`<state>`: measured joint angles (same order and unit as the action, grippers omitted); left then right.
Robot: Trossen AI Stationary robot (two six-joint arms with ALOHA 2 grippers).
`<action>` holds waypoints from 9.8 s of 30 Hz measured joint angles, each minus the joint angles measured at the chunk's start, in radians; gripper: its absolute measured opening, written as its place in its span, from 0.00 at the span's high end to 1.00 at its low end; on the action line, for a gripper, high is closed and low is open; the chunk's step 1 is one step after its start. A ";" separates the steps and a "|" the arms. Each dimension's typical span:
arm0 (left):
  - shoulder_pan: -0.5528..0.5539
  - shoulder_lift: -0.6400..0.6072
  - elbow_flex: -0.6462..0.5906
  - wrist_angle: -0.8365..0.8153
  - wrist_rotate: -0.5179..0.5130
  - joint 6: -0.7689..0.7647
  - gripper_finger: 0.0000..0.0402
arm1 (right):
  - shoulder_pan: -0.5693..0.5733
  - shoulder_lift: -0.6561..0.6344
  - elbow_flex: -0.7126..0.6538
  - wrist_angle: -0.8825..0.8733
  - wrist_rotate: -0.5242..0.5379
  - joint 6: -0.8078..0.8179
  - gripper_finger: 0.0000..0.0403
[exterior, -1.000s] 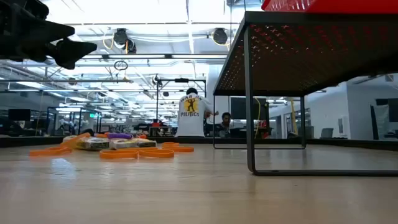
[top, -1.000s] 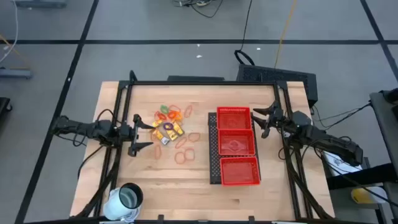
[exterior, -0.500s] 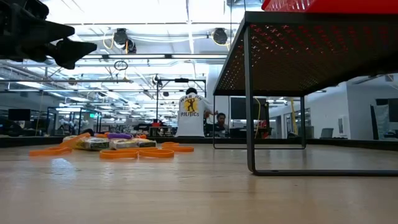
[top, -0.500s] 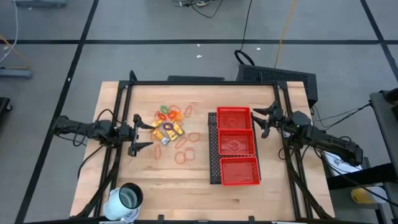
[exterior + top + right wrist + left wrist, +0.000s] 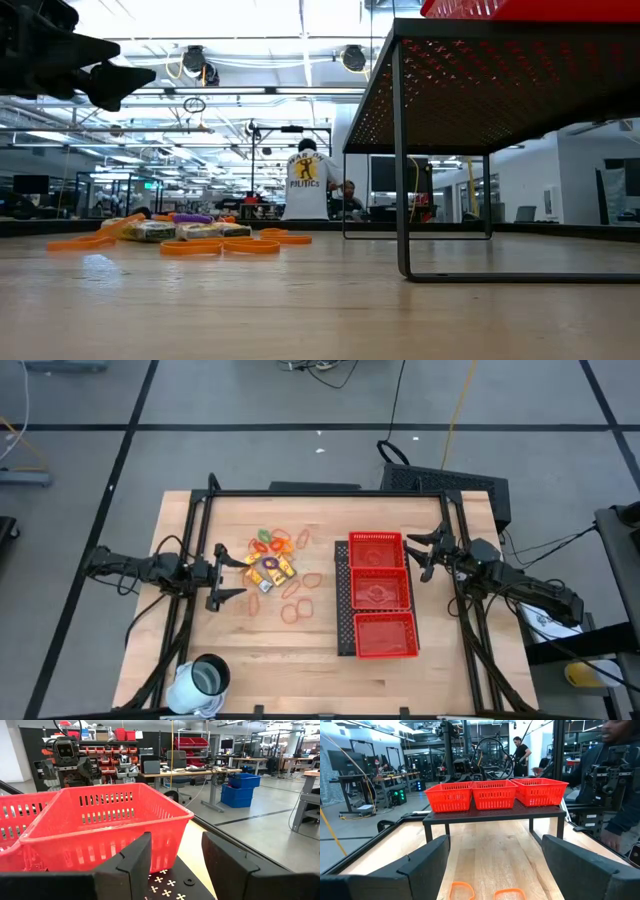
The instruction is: Pick & Place Office Desk Supplies
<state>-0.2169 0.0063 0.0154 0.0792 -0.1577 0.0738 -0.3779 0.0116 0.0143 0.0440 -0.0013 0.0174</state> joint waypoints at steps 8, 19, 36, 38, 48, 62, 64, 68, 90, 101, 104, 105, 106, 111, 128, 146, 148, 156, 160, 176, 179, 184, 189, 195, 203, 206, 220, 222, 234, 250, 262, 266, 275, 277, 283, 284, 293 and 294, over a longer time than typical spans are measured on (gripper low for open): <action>0.000 0.000 0.000 0.000 0.000 0.000 0.19 | 0.000 0.000 0.000 0.000 0.000 0.000 0.59; 0.000 0.000 0.000 0.000 0.000 0.000 0.19 | 0.000 0.000 0.000 0.000 0.000 0.000 0.59; 0.000 0.000 0.000 0.000 0.000 0.000 0.19 | 0.000 0.000 0.000 0.000 0.000 0.000 0.59; 0.000 0.000 0.000 0.000 0.000 0.000 0.19 | 0.000 0.000 0.000 0.000 0.000 0.000 0.59; 0.000 0.000 0.000 0.000 0.000 0.000 0.19 | 0.000 0.000 0.000 0.000 0.000 0.000 0.59; 0.000 0.000 0.000 0.025 0.000 0.040 0.19 | 0.000 0.000 0.000 0.000 0.000 0.000 0.59; 0.000 0.000 0.000 0.073 0.000 0.046 0.19 | 0.000 0.000 0.000 0.000 0.000 0.000 0.59; 0.000 0.000 0.000 0.191 -0.006 -0.037 0.19 | 0.000 0.000 0.000 0.000 0.000 0.000 0.59; -0.007 0.000 0.000 0.192 -1.126 -0.372 0.19 | 0.000 0.000 0.000 0.000 0.000 0.000 0.59; 0.071 0.275 0.098 0.038 -0.764 -0.876 0.19 | 0.000 0.000 0.000 0.000 0.000 0.000 0.59; 0.116 0.457 0.193 -0.133 -0.646 -1.037 0.19 | 0.000 0.000 0.000 0.000 0.000 0.000 0.59; 0.135 0.523 0.225 -0.195 -0.607 -1.082 0.19 | 0.000 0.000 0.000 0.000 0.000 0.000 0.59; 0.156 0.587 0.255 -0.249 -0.574 -1.123 0.19 | 0.000 0.000 0.000 0.000 0.000 0.000 0.59; 0.274 0.868 0.376 -0.439 -0.409 -1.271 0.19 | 0.000 0.000 0.000 0.000 0.000 0.000 0.59; 0.488 1.168 0.415 -0.293 -0.252 -1.224 0.19 | 0.000 0.000 0.000 0.000 0.000 0.000 0.59; 0.462 1.180 0.415 -0.294 -0.131 -0.728 0.19 | 0.000 0.000 0.000 0.000 0.000 0.000 0.59; 0.462 1.180 0.415 -0.307 -0.131 -0.725 0.19 | 0.000 0.000 0.000 0.000 0.000 0.000 0.59; 0.479 1.179 0.415 -0.361 -0.130 -0.760 0.19 | 0.000 0.000 0.000 0.000 0.000 0.000 0.59; 0.480 1.179 0.415 -0.359 -0.128 -0.759 0.20 | 0.000 0.000 0.000 0.000 0.000 0.000 0.59; 0.480 1.180 0.415 -0.366 -0.173 -0.768 0.75 | 0.000 0.000 0.000 0.000 0.000 0.000 0.59; 0.480 1.180 0.415 -0.366 -0.177 -0.765 0.83 | 0.000 0.000 0.000 0.000 0.000 0.000 0.59; 0.480 1.180 0.415 -0.366 -0.177 -0.752 0.96 | 0.000 0.000 0.000 0.000 0.000 0.000 0.59; 0.480 1.180 0.414 -0.366 -0.182 -0.753 0.98 | 0.000 0.000 0.000 0.000 0.000 0.000 0.59; 0.480 1.167 0.414 -0.357 -0.183 -0.775 0.99 | 0.000 0.000 0.000 0.000 0.000 0.000 0.59; 0.462 1.070 0.414 -0.335 -0.167 -0.774 0.99 | 0.000 0.000 0.000 0.000 0.000 0.000 0.59; 0.449 1.028 0.414 -0.333 -0.166 -0.782 0.99 | 0.000 0.000 0.000 0.000 0.000 0.000 0.59; 0.398 0.985 0.414 -0.342 -0.123 -0.859 0.89 | 0.000 0.000 0.000 0.000 0.000 0.000 0.59; 0.406 1.013 0.414 -0.377 -0.158 -0.942 0.84 | 0.000 0.000 0.000 0.000 0.000 0.000 0.59; 0.536 1.094 0.414 -0.530 -0.243 -1.194 0.49 | 0.000 0.000 0.000 0.003 0.000 0.000 0.59; 0.630 1.196 0.414 -0.357 -0.124 -1.090 0.43 | 0.000 0.000 0.000 0.004 0.000 0.000 0.59; 0.680 1.238 0.414 -0.347 -0.131 -1.073 0.51 | 0.000 0.000 0.000 0.004 0.000 0.000 0.59; 0.689 1.238 0.414 -0.347 -0.121 -1.072 0.63 | 0.000 0.000 0.000 0.004 0.000 0.000 0.59; 0.689 1.239 0.414 -0.347 -0.112 -1.050 0.82 | 0.000 0.000 0.000 0.004 0.000 0.000 0.59; 0.689 1.239 0.414 -0.346 -0.116 -1.033 0.85 | 0.000 0.000 0.000 0.004 0.000 0.000 0.59; 0.689 1.239 0.414 -0.333 -0.135 -0.997 0.98 | 0.000 0.000 0.000 0.004 0.000 0.000 0.59; 0.689 1.239 0.414 -0.328 -0.138 -0.990 0.98 | 0.000 0.000 0.000 0.004 0.000 0.000 0.59; 0.688 1.158 0.414 -0.250 -0.140 -0.913 0.99 | 0.000 0.000 0.000 0.004 0.000 0.000 0.59; 0.688 1.137 0.414 -0.248 -0.140 -0.902 0.99 | 0.000 0.000 0.000 0.004 0.000 0.000 0.59</action>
<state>0.4710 1.1433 0.4294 -0.1688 -0.2981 -0.8287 -0.3777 0.0116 0.0143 0.0479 -0.0010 0.0176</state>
